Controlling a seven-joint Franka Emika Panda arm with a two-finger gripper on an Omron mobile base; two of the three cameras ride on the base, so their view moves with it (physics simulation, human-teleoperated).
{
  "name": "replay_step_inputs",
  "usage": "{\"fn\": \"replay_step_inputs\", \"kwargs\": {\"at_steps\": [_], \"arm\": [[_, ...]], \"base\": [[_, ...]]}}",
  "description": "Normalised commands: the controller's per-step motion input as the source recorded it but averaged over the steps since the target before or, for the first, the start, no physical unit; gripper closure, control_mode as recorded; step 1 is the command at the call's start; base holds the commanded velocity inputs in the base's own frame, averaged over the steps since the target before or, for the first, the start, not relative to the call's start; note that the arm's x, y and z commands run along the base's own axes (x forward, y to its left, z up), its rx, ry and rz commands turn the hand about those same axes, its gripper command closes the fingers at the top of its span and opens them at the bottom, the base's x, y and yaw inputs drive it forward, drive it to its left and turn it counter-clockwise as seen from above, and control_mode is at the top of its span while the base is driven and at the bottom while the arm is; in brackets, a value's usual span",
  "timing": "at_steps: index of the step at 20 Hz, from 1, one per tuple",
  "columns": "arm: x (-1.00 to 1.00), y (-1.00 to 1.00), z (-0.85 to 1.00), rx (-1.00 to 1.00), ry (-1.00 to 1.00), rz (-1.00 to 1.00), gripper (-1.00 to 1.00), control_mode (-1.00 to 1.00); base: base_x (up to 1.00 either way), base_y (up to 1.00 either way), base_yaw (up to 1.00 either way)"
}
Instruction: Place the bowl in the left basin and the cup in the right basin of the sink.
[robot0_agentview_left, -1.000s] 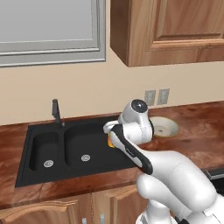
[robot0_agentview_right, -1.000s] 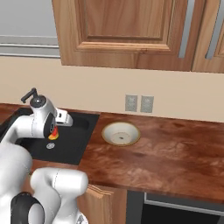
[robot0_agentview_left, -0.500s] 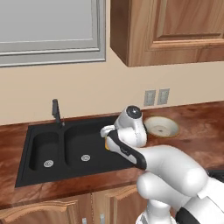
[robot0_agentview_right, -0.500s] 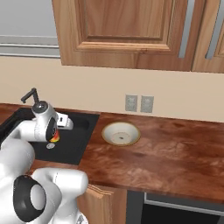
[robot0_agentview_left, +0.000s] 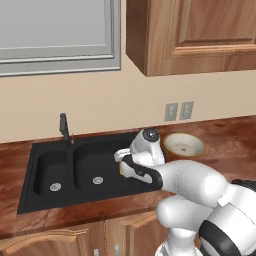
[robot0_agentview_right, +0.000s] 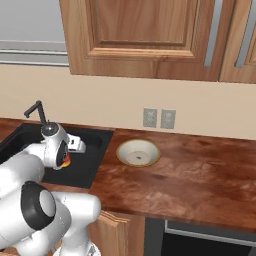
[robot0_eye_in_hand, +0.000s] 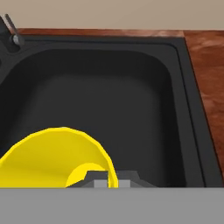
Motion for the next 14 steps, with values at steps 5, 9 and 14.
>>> {"fn": "replay_step_inputs", "kwargs": {"at_steps": [5,9,14], "arm": [[0.04,0.01,-0.19,0.0,0.0,0.0,1.0,-1.0],[0.0,0.0,-0.09,0.0,0.0,0.0,1.0,-1.0],[0.0,0.0,-0.05,0.0,0.0,0.0,1.0,-1.0]], "base": [[0.0,0.0,0.0],[0.0,0.0,0.0],[0.0,0.0,0.0]]}}
